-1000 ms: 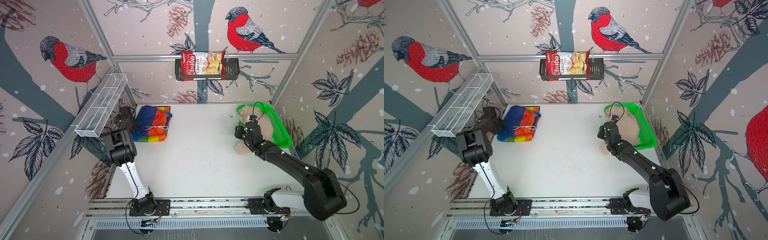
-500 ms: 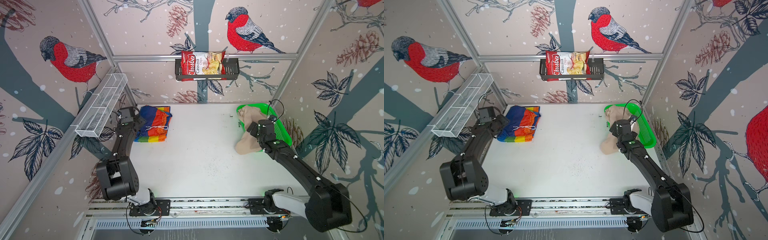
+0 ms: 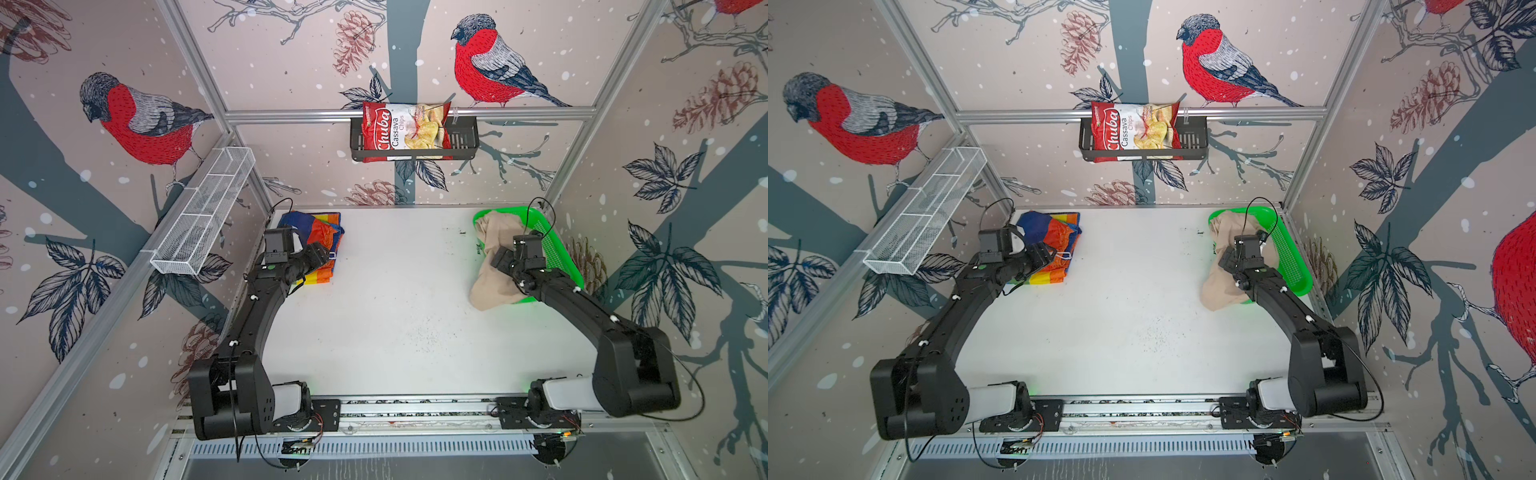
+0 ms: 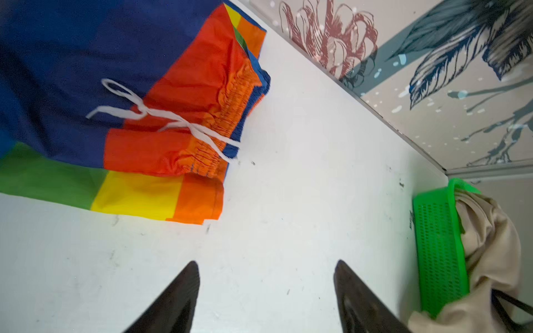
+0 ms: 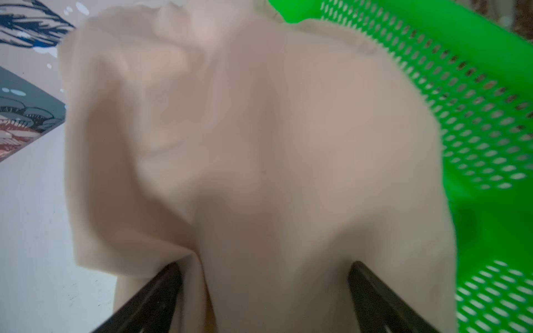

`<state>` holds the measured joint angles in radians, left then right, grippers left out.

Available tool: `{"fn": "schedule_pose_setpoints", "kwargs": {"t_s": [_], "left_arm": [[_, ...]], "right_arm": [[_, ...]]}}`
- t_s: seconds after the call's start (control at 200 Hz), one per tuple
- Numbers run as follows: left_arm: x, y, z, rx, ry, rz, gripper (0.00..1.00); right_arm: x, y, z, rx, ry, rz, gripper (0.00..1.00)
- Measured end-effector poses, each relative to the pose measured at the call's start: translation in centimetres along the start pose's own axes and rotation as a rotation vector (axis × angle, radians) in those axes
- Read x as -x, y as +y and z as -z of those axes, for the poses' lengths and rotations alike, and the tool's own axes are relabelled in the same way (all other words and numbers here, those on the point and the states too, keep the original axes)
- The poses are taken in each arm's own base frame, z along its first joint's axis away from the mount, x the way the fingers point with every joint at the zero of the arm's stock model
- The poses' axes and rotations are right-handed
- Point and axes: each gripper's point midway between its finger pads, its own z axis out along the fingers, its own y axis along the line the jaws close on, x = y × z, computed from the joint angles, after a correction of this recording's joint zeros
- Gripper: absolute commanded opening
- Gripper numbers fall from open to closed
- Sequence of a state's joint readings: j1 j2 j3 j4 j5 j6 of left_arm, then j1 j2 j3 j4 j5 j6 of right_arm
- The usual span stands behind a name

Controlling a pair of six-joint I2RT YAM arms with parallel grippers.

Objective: Fold and stack the shorts
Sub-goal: 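Grasp the beige shorts with the right gripper and pull them onto the table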

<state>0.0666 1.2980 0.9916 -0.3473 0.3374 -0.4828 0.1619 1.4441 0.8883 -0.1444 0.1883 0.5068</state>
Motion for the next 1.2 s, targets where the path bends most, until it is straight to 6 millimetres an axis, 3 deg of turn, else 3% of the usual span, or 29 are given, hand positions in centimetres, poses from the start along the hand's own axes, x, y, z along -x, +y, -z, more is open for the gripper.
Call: {"fn": "schedule_pose_setpoints", "kwargs": {"t_s": [0.05,0.08,0.19,0.285,0.35,0.445,0.55,0.62,0.695,0.745,0.81,0.89,0.96,1.076,1.196], "left_arm": [[0.0,-0.4,0.3,-0.016,-0.003,-0.015,0.73],[0.1,-0.6,0.5,-0.026,-0.005,-0.019,0.73],[0.2,-1.2,0.9,-0.053,-0.013,-0.032,0.72],[-0.2,-1.4,0.8,-0.066,0.001,-0.030,0.72],[-0.3,-1.5,0.8,-0.076,0.004,-0.031,0.72],[-0.4,-1.8,1.0,-0.090,0.002,-0.033,0.72],[-0.4,-1.8,0.9,-0.097,0.002,-0.032,0.71],[-0.6,-1.8,0.9,-0.100,0.006,-0.027,0.71],[-0.8,-1.8,0.8,-0.103,0.012,-0.026,0.71],[-0.9,-1.8,0.8,-0.106,0.015,-0.026,0.71],[-0.9,-1.9,0.8,-0.109,0.013,-0.029,0.71],[-0.9,-2.0,0.7,-0.113,0.010,-0.032,0.71],[-1.1,-2.3,0.6,-0.117,0.016,-0.038,0.70],[-1.6,-2.8,0.3,-0.112,0.023,-0.053,0.72],[-2.0,-3.3,0.0,-0.105,0.028,-0.073,0.72]], "right_arm": [[0.2,0.7,-0.9,0.043,0.030,-0.007,0.08],[0.6,1.0,-1.4,0.067,0.042,-0.019,0.01],[3.1,2.4,-1.4,0.148,0.038,-0.061,0.00],[6.8,4.9,1.0,0.232,-0.031,-0.075,0.00],[10.1,6.6,3.9,0.285,-0.104,-0.072,0.00],[15.4,9.6,9.8,0.355,-0.259,-0.056,0.00],[18.5,13.9,17.2,0.444,-0.406,-0.003,0.00],[18.9,17.1,22.3,0.514,-0.487,0.048,0.00],[18.0,20.1,26.9,0.600,-0.546,0.104,0.00],[17.0,21.8,29.2,0.650,-0.572,0.134,0.01],[15.8,23.4,30.7,0.692,-0.582,0.165,0.03],[14.3,24.9,30.6,0.706,-0.568,0.196,0.06],[12.4,26.1,28.9,0.697,-0.528,0.225,0.11],[8.2,27.4,23.4,0.642,-0.406,0.274,0.51],[3.9,28.2,18.4,0.598,-0.272,0.337,0.67]]}}
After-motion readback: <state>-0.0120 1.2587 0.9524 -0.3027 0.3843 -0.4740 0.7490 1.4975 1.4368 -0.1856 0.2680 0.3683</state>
